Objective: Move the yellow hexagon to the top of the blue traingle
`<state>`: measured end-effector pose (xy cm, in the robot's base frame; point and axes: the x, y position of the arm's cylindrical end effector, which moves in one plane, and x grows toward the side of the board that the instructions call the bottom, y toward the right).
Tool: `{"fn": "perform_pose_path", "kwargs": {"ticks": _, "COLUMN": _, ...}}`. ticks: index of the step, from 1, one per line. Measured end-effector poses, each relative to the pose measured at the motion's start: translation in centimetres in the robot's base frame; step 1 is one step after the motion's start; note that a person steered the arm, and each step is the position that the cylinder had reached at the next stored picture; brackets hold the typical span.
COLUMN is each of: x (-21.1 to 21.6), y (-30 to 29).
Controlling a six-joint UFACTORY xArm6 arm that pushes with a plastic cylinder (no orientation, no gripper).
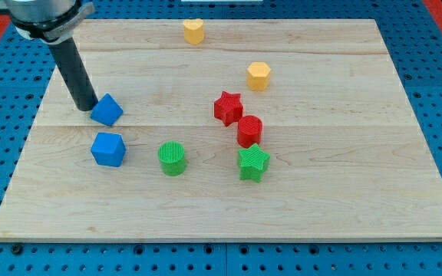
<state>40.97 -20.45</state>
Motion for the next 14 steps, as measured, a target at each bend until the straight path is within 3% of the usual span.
{"fn": "perform_pose_path", "kwargs": {"ticks": 2, "x": 1.8, "y": 0.0}}
{"fn": "perform_pose_path", "kwargs": {"ticks": 4, "x": -0.7, "y": 0.1}}
{"fn": "perform_pose_path", "kwargs": {"ticks": 7, "x": 1.0, "y": 2.1}}
{"fn": "perform_pose_path", "kwargs": {"ticks": 10, "x": -5.4, "y": 1.2}}
{"fn": "perform_pose_path", "kwargs": {"ticks": 11, "x": -5.8, "y": 3.4}}
{"fn": "perform_pose_path", "kwargs": {"ticks": 12, "x": -7.4, "y": 10.9}}
{"fn": "perform_pose_path", "kwargs": {"ticks": 13, "x": -12.2, "y": 16.3}}
{"fn": "perform_pose_path", "kwargs": {"ticks": 14, "x": -14.2, "y": 26.0}}
